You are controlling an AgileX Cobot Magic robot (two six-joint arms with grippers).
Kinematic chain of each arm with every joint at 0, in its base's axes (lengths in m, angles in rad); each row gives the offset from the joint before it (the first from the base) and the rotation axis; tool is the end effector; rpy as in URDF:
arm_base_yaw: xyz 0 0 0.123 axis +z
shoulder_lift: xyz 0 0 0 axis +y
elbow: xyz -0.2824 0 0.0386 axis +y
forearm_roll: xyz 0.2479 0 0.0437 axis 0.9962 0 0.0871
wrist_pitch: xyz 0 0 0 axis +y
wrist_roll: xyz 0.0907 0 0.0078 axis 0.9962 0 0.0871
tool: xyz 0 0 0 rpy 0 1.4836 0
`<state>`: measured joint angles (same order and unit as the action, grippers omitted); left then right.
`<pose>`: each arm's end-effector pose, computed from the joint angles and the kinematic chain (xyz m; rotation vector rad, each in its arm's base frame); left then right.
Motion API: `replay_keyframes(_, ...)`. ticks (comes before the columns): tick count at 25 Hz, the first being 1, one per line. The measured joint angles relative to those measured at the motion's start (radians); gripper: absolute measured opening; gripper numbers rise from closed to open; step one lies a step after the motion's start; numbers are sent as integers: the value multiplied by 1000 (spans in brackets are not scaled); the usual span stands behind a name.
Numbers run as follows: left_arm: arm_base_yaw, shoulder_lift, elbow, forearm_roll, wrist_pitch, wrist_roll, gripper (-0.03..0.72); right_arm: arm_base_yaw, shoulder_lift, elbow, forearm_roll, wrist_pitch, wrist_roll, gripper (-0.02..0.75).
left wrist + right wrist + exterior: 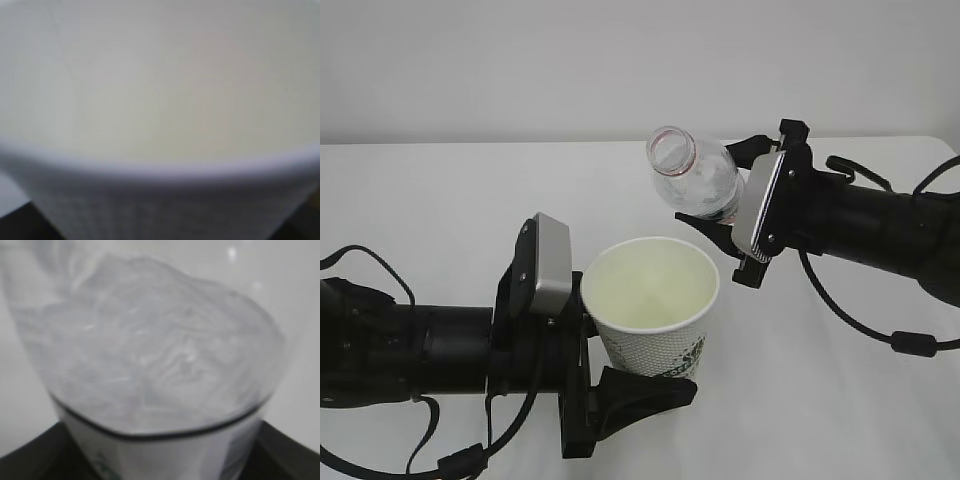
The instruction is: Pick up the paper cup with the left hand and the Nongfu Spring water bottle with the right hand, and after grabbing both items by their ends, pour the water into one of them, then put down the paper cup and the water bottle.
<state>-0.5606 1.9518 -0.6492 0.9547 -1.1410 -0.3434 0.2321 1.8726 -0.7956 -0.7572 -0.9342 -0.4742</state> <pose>0.2239 -0.2202 0.1243 1.2086 1.4753 -1.0359 0.3300 0.1296 0.1674 -1.3104 1.1569 -0.0288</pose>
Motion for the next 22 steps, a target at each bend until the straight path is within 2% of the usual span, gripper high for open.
replay_keyframes(22,0,0,0,-27,2,12,573,2,0,0,106,-114,-301,531)
